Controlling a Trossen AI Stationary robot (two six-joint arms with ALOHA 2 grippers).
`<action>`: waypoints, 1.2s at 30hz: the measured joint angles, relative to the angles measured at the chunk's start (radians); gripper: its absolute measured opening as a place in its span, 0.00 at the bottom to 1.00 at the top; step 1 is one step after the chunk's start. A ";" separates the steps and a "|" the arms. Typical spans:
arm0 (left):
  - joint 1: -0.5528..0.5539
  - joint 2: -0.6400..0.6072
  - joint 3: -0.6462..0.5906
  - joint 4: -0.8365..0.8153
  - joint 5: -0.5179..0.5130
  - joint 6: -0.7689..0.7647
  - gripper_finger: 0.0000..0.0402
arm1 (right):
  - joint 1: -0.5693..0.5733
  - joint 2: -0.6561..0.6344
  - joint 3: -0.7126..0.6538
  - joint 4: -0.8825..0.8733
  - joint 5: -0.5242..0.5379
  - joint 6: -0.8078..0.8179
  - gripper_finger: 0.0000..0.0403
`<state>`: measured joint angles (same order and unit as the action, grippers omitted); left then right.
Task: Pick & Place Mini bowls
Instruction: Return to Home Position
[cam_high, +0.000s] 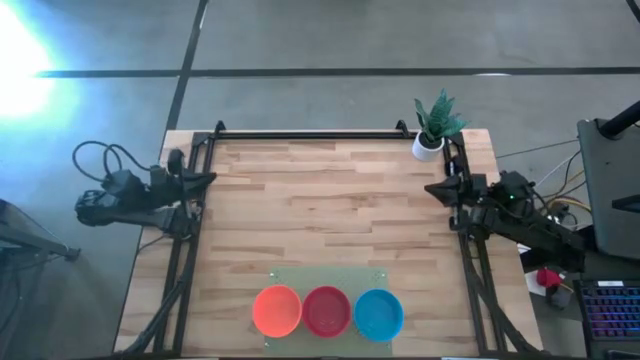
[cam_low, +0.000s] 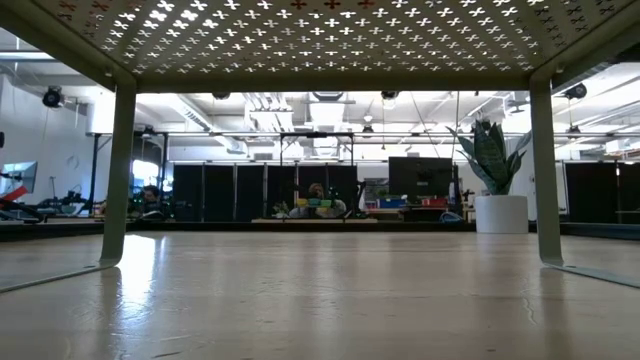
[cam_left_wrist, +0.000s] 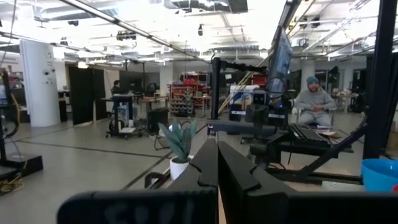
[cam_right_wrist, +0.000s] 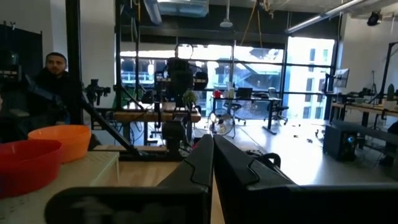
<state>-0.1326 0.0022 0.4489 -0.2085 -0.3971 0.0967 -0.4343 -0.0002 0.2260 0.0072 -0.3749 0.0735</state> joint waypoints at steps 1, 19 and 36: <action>0.000 0.000 -0.013 0.016 0.005 0.000 0.00 | 0.000 0.000 -0.011 0.012 0.000 0.003 0.02; 0.000 0.000 -0.195 0.210 0.015 0.000 0.00 | 0.000 0.000 -0.125 0.100 -0.007 0.055 0.02; 0.000 0.000 -0.383 0.408 0.046 -0.030 0.00 | 0.000 0.002 -0.217 0.207 -0.010 0.069 0.02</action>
<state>-0.1322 0.0021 0.0661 0.1998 -0.3511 0.0666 -0.4343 0.0017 0.0089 0.2145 -0.3852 0.1422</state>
